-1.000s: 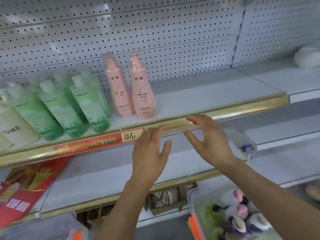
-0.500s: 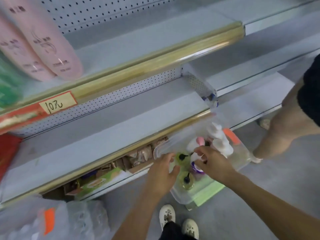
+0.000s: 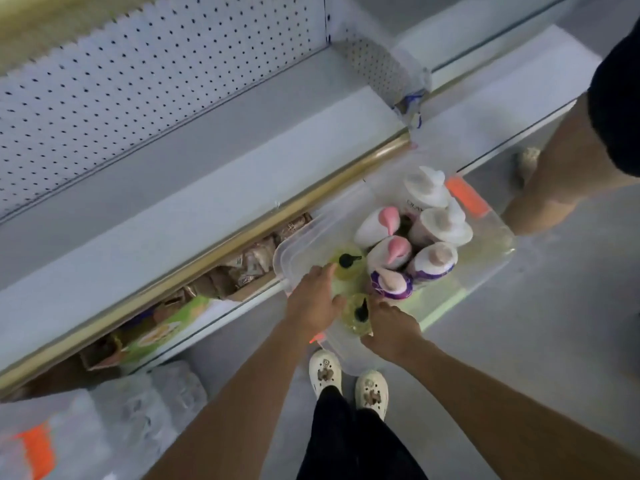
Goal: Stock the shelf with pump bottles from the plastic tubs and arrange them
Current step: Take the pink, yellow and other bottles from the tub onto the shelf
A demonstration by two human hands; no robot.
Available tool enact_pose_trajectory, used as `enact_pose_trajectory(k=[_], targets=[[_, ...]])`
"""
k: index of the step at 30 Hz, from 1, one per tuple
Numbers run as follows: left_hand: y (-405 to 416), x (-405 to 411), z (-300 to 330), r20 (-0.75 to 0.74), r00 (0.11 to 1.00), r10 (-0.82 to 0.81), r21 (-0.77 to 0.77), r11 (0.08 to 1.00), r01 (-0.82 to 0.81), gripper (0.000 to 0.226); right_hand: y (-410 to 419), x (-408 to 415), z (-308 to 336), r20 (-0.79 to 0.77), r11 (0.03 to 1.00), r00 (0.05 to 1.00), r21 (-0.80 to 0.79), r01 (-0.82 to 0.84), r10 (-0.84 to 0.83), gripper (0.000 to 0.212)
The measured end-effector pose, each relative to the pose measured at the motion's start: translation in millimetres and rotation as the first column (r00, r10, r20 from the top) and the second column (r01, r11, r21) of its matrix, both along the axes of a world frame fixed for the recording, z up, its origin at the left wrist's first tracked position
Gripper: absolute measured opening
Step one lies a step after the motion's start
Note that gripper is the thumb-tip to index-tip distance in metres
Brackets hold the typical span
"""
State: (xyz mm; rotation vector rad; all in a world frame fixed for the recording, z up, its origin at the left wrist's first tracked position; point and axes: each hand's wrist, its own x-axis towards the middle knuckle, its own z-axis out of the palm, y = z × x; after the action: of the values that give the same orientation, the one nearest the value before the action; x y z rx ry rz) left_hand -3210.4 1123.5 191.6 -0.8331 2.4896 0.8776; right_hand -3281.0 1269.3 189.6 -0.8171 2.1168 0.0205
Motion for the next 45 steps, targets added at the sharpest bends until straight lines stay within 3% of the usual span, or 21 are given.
enact_pose_trajectory(k=[4,6,9,12,14,18,23,29,37,41,45], targets=[[-17.4,-23.5,-31.3,-0.009,0.995,-0.1,-0.078,0.992,0.099,0.085,-14.7,13.2,-32.1,-0.066,0.998,0.998,0.065,0.025,-0.021,0.091],[-21.9,-33.2,-47.3,0.013,0.984,-0.175,-0.122,0.977,0.176,0.093,-21.3,17.3,-39.8,-0.107,0.996,0.994,0.086,0.015,-0.006,0.089],[-27.0,-46.5,-67.2,0.04,0.959,-0.282,-0.161,0.945,0.284,0.096,-31.1,21.7,-41.4,-0.206,0.981,0.967,0.154,-0.119,0.15,0.075],[-30.1,-58.3,-80.0,0.028,0.946,-0.322,-0.16,0.933,0.322,0.093,-34.7,21.5,-46.6,-0.275,0.941,0.911,0.229,-0.248,0.307,0.063],[-32.1,-64.5,-86.1,0.004,0.946,-0.323,-0.149,0.936,0.32,0.093,-38.8,17.5,-47.2,-0.328,0.914,0.866,0.279,-0.294,0.379,0.069],[-37.9,-69.8,-93.2,0.003,0.929,-0.369,-0.143,0.92,0.366,0.099,-47.2,14.8,-56.8,-0.228,0.804,0.785,0.329,-0.495,0.576,0.089],[-42.3,-71.7,-86.5,0.036,0.913,-0.407,-0.159,0.899,0.407,0.096,-51.8,6.4,-57.3,-0.177,0.725,0.721,0.369,-0.582,0.669,0.09],[-42.7,-58.5,-65.7,-0.006,0.934,-0.356,-0.155,0.923,0.351,0.095,-46.1,1.1,-36.8,-0.129,0.738,0.747,0.333,-0.587,0.652,0.094],[-48.0,-25.8,6.4,-0.13,0.981,-0.141,-0.108,0.986,0.127,0.099,-37.7,0.6,37.7,-0.196,0.832,0.81,0.192,-0.521,0.553,0.093],[-50.4,-7.4,57.2,-0.233,0.962,0.144,0.043,0.99,-0.137,0.096,-34.0,-13.0,84.2,-0.201,0.887,0.864,0.06,-0.459,0.461,0.085],[-51.1,14.3,105.6,-0.274,0.854,0.441,0.218,0.894,-0.392,0.085,-33.3,-31.0,128.3,-0.199,0.933,0.929,-0.121,-0.34,0.313,0.085]])
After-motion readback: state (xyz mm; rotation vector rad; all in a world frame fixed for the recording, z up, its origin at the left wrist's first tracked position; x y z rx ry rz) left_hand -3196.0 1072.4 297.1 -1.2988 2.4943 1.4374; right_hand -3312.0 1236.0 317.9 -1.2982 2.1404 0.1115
